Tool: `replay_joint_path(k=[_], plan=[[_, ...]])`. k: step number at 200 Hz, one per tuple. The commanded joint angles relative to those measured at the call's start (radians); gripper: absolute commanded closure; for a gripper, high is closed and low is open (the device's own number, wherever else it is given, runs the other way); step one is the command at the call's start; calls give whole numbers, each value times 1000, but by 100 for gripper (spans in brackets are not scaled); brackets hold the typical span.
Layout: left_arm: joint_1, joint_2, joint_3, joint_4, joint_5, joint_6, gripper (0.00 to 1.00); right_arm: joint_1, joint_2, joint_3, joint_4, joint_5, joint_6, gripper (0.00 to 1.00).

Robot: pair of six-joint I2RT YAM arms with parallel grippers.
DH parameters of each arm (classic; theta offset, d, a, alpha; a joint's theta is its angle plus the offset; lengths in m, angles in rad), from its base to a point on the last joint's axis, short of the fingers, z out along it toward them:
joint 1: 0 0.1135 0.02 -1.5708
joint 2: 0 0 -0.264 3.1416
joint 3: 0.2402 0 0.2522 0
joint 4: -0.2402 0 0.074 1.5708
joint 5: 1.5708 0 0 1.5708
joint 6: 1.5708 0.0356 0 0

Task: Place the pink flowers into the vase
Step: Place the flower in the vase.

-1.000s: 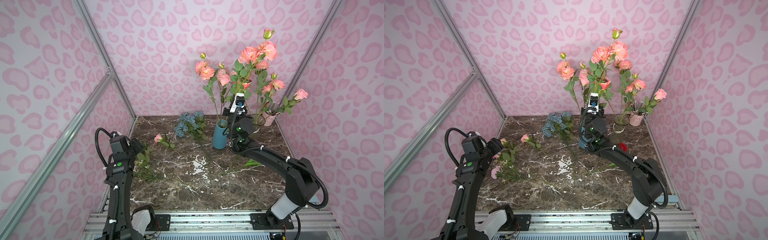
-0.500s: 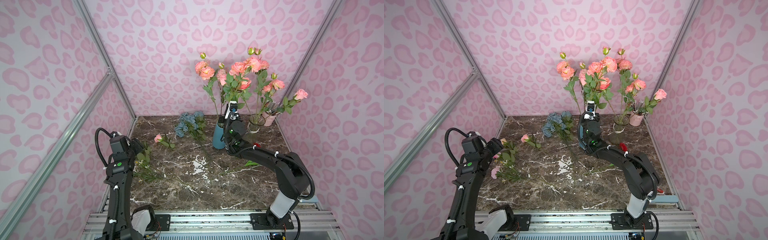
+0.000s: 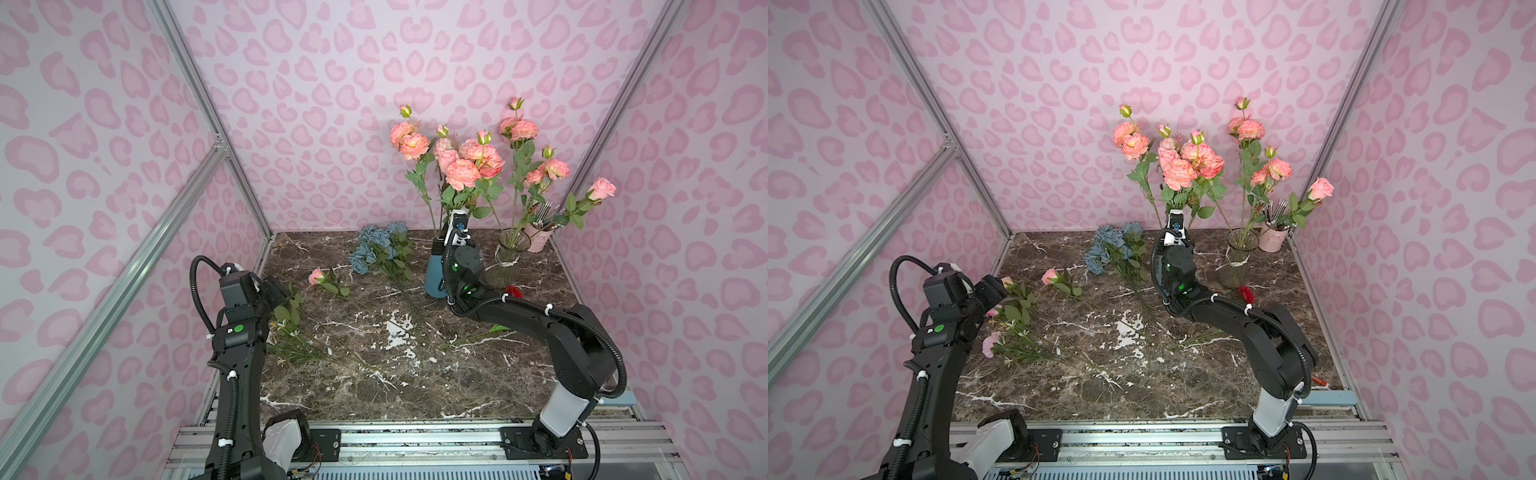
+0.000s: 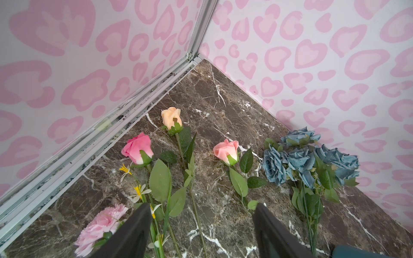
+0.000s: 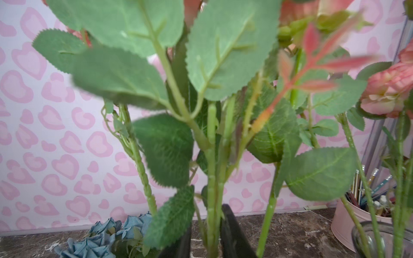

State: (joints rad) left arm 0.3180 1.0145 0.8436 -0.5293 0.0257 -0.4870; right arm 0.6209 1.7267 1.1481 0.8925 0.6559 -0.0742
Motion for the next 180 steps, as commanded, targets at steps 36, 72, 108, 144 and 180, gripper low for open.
replay_joint_path(k=[36, 72, 108, 144, 180], plan=[[0, -7, 2, 39, -11, 6, 24, 27, -64, 93, -332, 86, 119, 67], [-5, -13, 0, 37, -25, 8, 24, 22, -30, 279, -821, 49, 323, 67], [-56, -6, 9, 25, -61, 7, 24, 30, -20, 335, -1077, -56, 434, 66], [-171, -19, 22, -13, -118, -31, 26, 47, -53, 327, -1210, -102, 474, 67], [-303, -25, 29, -40, -138, -129, 28, 51, -128, 275, -1259, -158, 496, 67]])
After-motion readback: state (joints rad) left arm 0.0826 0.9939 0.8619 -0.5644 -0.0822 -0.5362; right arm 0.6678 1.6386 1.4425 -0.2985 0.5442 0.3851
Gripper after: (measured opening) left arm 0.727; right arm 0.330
